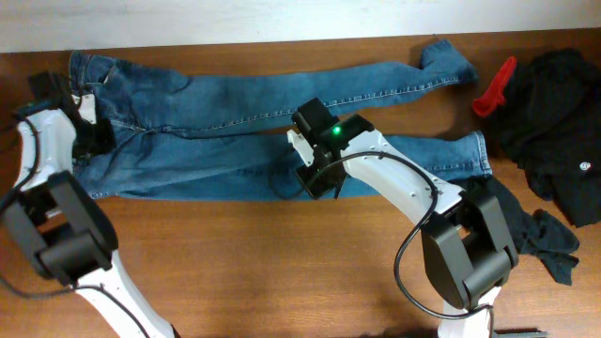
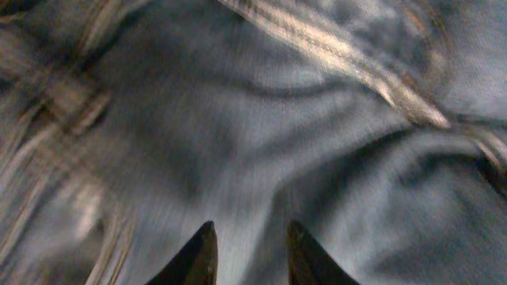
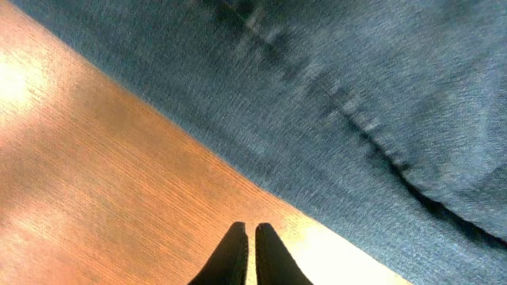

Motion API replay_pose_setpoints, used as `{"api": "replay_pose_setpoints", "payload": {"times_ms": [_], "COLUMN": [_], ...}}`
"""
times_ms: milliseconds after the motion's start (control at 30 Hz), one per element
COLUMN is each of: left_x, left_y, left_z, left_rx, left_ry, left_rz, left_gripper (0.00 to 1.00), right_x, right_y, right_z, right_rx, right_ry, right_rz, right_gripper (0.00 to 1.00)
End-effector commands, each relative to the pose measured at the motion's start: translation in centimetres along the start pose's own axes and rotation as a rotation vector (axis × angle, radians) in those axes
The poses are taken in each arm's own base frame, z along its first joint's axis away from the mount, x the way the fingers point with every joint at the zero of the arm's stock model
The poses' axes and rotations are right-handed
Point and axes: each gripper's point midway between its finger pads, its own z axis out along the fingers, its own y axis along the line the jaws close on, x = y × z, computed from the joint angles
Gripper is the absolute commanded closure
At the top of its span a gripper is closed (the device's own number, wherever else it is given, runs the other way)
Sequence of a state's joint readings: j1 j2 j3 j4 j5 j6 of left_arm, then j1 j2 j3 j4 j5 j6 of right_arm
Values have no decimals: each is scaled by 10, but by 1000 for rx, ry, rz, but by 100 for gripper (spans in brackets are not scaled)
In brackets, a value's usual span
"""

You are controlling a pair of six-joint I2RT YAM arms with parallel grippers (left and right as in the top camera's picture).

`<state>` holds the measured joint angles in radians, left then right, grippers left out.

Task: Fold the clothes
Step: 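Release the hem and press the lower leg center with the right gripper, then move the right gripper to the lower leg hem and grasp it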

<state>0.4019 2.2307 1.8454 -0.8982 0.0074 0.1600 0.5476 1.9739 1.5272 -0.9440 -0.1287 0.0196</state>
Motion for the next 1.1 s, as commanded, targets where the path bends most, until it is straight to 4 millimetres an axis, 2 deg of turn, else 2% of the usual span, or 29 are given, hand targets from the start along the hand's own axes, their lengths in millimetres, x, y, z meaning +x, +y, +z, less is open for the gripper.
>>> {"api": "replay_pose_setpoints", "payload": {"times_ms": [0,133,233,267,300,367,433,467,500,533,600,633,700,767,900,1033,1067], "left_x": [-8,12,21,24,24,23,22,23,23,25,28,30,32,32,31,31,30], "left_y": [3,-18,-25,-25,-26,-29,-31,-34,-36,-37,-38,-39,-39,-39,-39,-39,-39], "left_z": [-84,-108,-122,-130,-135,-166,-189,-220,-234,-251,-271,-279,-285,-283,-277,-276,-276], "left_rx": [-14,95,127,128,128,136,141,143,148,148,141,138,137,138,140,141,141], "left_ry": [-84,-35,-23,-24,-31,-95,-150,-222,-256,-296,-342,-360,-373,-368,-355,-352,-353], "left_rz": [-21,-39,-39,-35,-35,-29,-25,-17,-12,-11,-9,-7,-6,-7,-11,-12,-12], "left_gripper": [70,71,72,76,76,76,76,76,76,72,68,65,60,59,58,59,58], "right_x": [-5,-3,8,17,22,41,52,71,78,89,108,119,136,141,140,133,130], "right_y": [-32,-75,-108,-125,-134,-168,-184,-203,-210,-218,-230,-238,-251,-255,-268,-291,-303], "right_z": [-8,-21,-42,-53,-59,-91,-111,-139,-148,-157,-165,-166,-159,-151,-123,-102,-97], "right_rx": [18,-10,-77,-74,-67,-44,-28,-1,9,23,41,49,46,11,-34,-10,7], "right_ry": [-35,-58,-74,-80,-85,-135,-173,-226,-241,-253,-249,-235,-208,-206,-222,-249,-273], "right_rz": [325,509,629,683,707,760,793,836,849,860,864,862,869,867,777,748,745], "right_gripper": [90,90,84,83,83,82,80,68,60,48,38,34,31,31,32,32,31]}}
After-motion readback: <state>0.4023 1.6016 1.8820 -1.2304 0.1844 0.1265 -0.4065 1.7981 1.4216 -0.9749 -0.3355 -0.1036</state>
